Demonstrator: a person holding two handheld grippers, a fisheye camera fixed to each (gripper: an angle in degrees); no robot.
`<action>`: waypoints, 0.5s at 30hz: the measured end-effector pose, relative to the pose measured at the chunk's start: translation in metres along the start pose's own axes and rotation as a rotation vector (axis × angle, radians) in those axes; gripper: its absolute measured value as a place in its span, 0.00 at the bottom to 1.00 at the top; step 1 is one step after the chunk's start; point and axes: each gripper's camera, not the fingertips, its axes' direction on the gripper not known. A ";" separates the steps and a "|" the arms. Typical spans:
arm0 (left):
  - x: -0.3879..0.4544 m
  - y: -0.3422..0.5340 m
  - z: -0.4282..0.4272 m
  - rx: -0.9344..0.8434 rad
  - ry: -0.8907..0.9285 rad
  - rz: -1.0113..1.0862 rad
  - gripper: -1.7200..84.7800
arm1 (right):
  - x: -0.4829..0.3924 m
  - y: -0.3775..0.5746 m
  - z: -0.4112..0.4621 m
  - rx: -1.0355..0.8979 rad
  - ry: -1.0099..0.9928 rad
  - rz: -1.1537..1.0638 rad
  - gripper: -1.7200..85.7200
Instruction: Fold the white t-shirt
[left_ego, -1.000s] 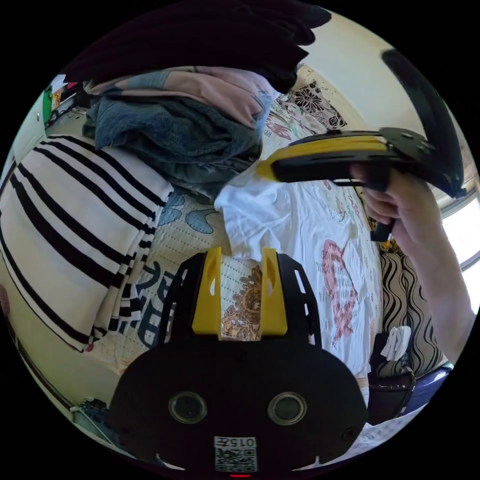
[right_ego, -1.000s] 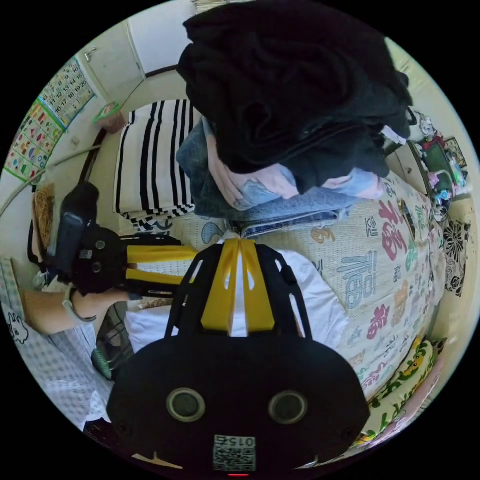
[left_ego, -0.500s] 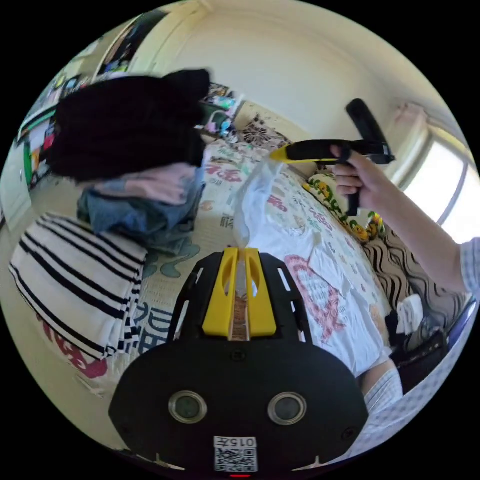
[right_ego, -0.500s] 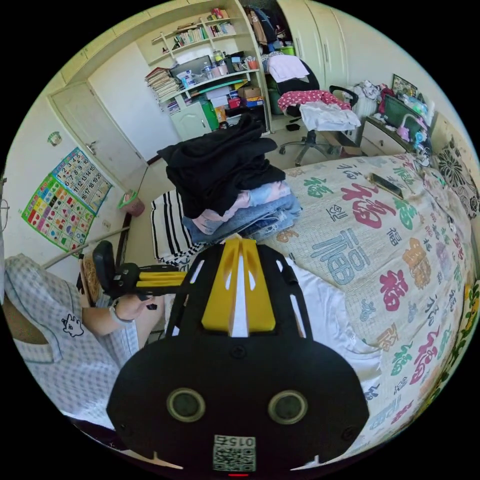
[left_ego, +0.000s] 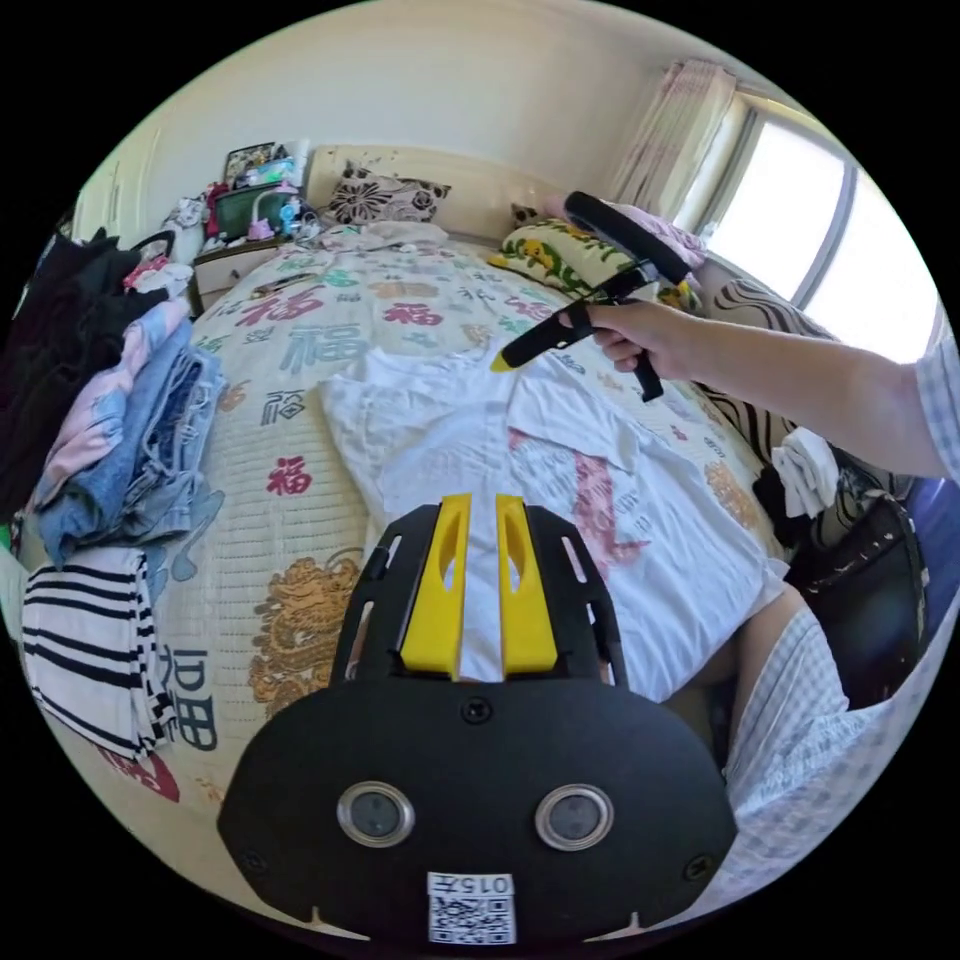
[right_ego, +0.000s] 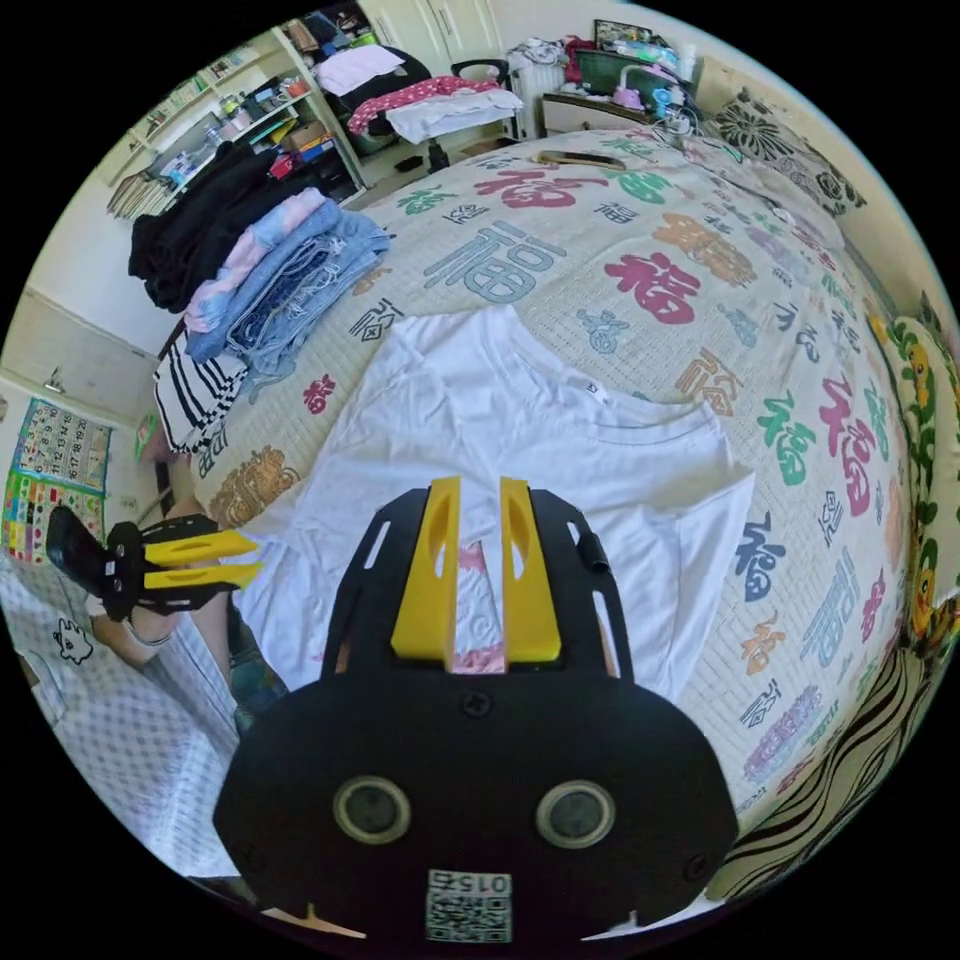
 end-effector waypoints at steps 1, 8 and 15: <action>-0.007 -0.003 0.011 -0.041 -0.022 -0.016 0.08 | -0.002 -0.010 0.002 0.011 -0.030 -0.015 0.10; -0.025 -0.001 0.042 -0.176 -0.040 -0.094 0.08 | -0.015 -0.082 0.030 -0.082 -0.153 -0.058 0.11; -0.036 0.002 0.031 -0.156 -0.021 -0.140 0.05 | 0.005 -0.086 0.007 -0.070 -0.090 -0.015 0.02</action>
